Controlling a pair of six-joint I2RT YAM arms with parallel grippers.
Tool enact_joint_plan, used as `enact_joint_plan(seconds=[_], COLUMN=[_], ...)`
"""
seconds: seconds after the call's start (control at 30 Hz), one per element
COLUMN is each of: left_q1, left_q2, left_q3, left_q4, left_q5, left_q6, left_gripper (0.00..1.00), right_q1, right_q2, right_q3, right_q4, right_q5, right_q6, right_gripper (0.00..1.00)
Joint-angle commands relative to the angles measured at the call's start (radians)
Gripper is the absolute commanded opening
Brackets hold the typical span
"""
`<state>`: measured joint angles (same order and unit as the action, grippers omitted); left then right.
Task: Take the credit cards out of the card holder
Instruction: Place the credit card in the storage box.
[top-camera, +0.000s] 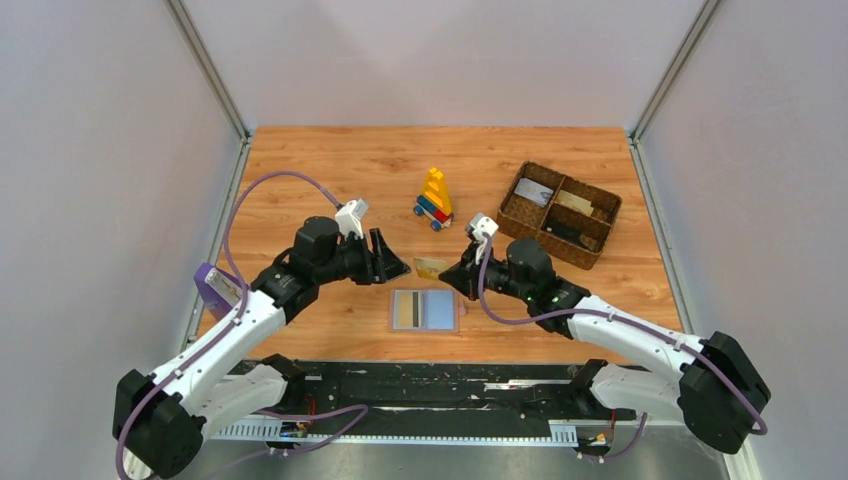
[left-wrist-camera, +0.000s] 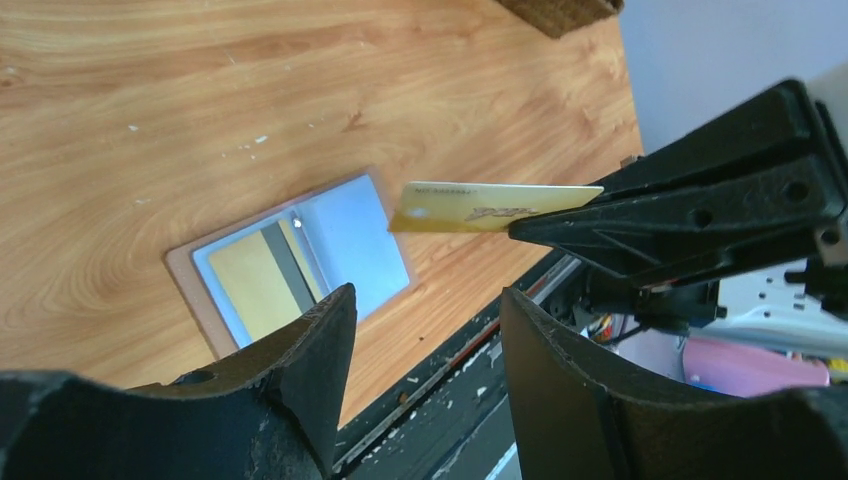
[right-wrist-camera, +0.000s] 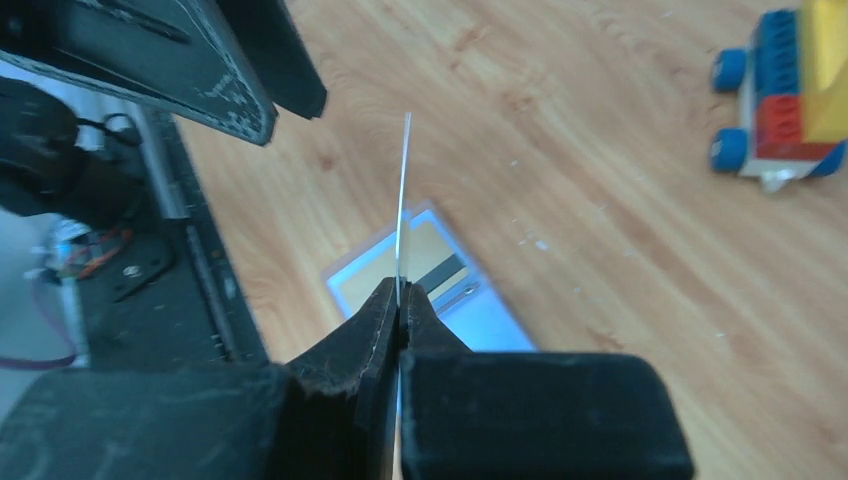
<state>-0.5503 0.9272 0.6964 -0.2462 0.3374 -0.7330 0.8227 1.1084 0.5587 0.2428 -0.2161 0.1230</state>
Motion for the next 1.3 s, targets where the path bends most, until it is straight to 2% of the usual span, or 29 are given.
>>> enact_joint_plan(seconds=[0.0, 0.13, 0.27, 0.4, 0.7, 0.8, 1.03, 1.27], left_q1=[-0.003, -0.003, -0.003, -0.003, -0.003, -0.003, -0.003, -0.003], left_q2=[0.057, 0.088, 0.087, 0.085, 0.097, 0.096, 0.118, 0.135], left_q3=[0.04, 0.015, -0.001, 0.005, 0.036, 0.058, 0.182, 0.312], left_q4=[0.049, 0.132, 0.173, 0.153, 0.078, 0.049, -0.185, -0.374], left_q5=[0.138, 0.219, 0.244, 0.24, 0.256, 0.251, 0.216, 0.156], left_q6=[0.072, 0.044, 0.019, 0.029, 0.078, 0.106, 0.264, 0.424], left_gripper=[0.63, 0.63, 0.63, 0.63, 0.64, 0.64, 0.67, 0.69], right_q1=[-0.102, -0.146, -0.229, -0.38, -0.764, -0.857, -1.09, -1.193], right_q2=[-0.029, -0.05, -0.058, -0.061, 0.015, 0.062, 0.207, 0.369], right_q3=[0.048, 0.067, 0.069, 0.071, 0.227, 0.279, 0.396, 0.551], right_q4=[-0.051, -0.062, -0.096, -0.127, -0.373, -0.408, -0.486, -0.548], right_q5=[-0.359, -0.45, -0.46, -0.502, -0.642, -0.607, -0.596, -0.585], right_q6=[0.224, 0.296, 0.377, 0.438, 0.42, 0.4, 0.428, 0.447], right_gripper=[0.0, 0.0, 0.0, 0.0, 0.0, 0.0, 0.0, 0.0])
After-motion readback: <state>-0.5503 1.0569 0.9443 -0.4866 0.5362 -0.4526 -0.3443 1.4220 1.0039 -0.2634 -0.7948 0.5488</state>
